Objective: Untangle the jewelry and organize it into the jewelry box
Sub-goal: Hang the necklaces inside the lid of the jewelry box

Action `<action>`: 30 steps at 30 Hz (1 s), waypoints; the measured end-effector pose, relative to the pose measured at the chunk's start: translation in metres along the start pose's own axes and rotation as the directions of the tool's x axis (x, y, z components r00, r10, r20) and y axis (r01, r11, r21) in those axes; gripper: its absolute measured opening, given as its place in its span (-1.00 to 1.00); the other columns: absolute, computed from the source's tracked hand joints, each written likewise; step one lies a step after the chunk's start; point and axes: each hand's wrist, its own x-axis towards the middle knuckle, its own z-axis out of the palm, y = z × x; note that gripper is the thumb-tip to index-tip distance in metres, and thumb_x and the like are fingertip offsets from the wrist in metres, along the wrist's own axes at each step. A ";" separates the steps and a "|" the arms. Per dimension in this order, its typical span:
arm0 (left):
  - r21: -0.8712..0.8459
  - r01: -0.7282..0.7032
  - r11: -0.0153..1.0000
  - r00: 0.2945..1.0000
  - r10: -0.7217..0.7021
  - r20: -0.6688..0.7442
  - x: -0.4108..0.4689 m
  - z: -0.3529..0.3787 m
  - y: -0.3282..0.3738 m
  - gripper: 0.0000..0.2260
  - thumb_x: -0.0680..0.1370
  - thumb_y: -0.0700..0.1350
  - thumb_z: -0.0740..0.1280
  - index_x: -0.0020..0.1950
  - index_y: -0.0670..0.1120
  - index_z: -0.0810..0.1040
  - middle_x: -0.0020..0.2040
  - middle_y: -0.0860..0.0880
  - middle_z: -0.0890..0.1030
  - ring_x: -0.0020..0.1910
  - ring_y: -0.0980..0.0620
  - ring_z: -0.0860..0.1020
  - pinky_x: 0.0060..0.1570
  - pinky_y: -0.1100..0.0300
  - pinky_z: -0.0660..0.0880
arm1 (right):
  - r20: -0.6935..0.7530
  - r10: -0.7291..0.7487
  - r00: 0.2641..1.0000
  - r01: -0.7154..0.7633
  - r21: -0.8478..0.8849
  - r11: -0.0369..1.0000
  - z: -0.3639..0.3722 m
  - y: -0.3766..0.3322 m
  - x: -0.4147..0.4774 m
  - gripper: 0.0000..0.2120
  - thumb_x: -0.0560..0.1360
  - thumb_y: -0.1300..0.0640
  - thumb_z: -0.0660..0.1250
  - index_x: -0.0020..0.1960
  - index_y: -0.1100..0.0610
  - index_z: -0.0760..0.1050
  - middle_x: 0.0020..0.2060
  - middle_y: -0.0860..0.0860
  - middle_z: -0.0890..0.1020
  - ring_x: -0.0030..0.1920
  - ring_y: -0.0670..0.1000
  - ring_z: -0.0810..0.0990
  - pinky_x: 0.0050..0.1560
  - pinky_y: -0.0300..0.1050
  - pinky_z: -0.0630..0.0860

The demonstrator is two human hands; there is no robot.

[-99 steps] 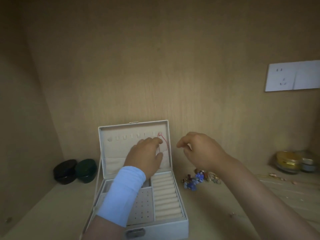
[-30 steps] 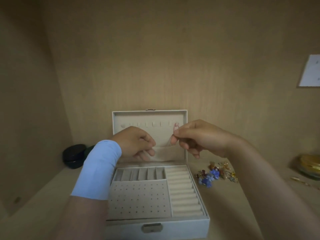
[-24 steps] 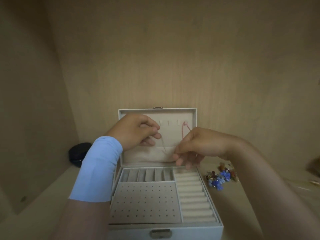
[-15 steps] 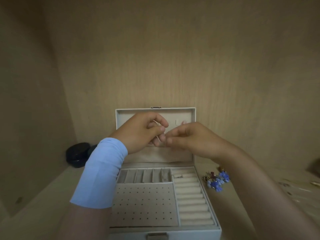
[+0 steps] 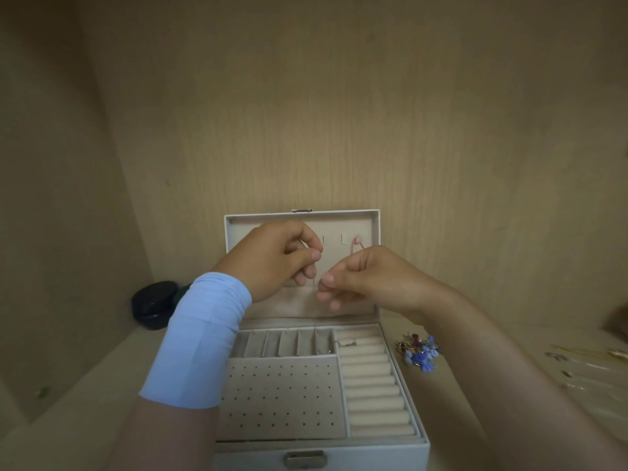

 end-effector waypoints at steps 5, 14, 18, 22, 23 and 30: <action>-0.009 -0.020 1.000 1.000 0.020 -0.002 0.001 0.002 -0.001 -0.93 0.58 -0.23 0.35 -0.07 -0.08 0.58 -0.30 -0.09 0.68 -0.33 -0.01 0.64 -0.06 -0.01 0.64 | -0.013 -0.003 1.000 0.003 -0.023 1.000 0.005 0.002 0.002 -0.78 0.51 0.05 0.46 0.07 0.15 0.69 -0.02 0.01 0.74 0.03 -0.02 0.71 0.21 -0.13 0.57; -0.138 0.071 0.988 0.997 -0.071 0.004 -0.001 0.001 -0.005 -0.91 0.58 -0.24 0.34 0.01 -0.10 0.63 -0.21 -0.03 0.72 -0.21 -0.05 0.69 -0.08 0.15 0.64 | -0.074 -0.032 0.997 0.032 -0.002 0.999 0.001 0.005 0.003 -0.87 0.51 0.19 0.46 -0.03 0.26 0.69 -0.10 0.09 0.75 -0.17 0.02 0.68 0.14 -0.04 0.61; -0.190 0.100 0.977 0.995 -0.095 0.035 -0.003 0.001 -0.006 -0.90 0.57 -0.26 0.35 0.02 -0.13 0.64 -0.21 -0.05 0.72 -0.26 -0.01 0.68 -0.15 0.24 0.62 | -0.110 -0.073 0.991 0.072 -0.016 0.997 0.001 0.003 0.004 -0.94 0.50 0.23 0.46 -0.10 0.20 0.71 -0.16 0.05 0.75 -0.19 -0.01 0.68 0.22 -0.11 0.50; -0.197 0.092 0.976 0.995 -0.084 0.048 -0.003 -0.001 -0.009 -0.89 0.58 -0.24 0.34 0.05 -0.13 0.65 -0.24 -0.05 0.71 -0.33 0.07 0.60 -0.19 0.28 0.58 | -0.163 -0.148 0.975 0.145 -0.033 0.989 0.001 -0.002 0.005 -0.92 0.52 0.28 0.42 -0.09 0.28 0.68 -0.22 0.08 0.74 -0.22 -0.05 0.69 -0.01 -0.18 0.60; -0.210 0.091 0.974 0.995 -0.080 0.059 -0.003 -0.001 -0.010 -0.88 0.59 -0.24 0.33 0.06 -0.12 0.64 -0.24 -0.04 0.70 -0.33 0.08 0.59 -0.18 0.27 0.58 | -0.161 -0.153 0.975 0.152 -0.023 0.988 0.002 -0.004 0.005 -0.89 0.55 0.27 0.38 -0.08 0.29 0.66 -0.21 0.11 0.73 -0.19 -0.02 0.69 -0.05 -0.18 0.62; -0.333 0.100 0.937 0.991 -0.065 0.114 -0.003 0.003 -0.015 -0.81 0.62 -0.27 0.25 0.05 -0.11 0.64 -0.27 0.04 0.64 -0.36 0.11 0.54 -0.22 0.30 0.54 | 0.139 0.025 0.990 -0.060 0.258 0.964 -0.004 0.002 0.001 -0.66 0.57 0.03 0.14 -0.36 0.10 0.32 -0.42 0.12 0.49 -0.32 0.12 0.52 0.06 0.12 0.43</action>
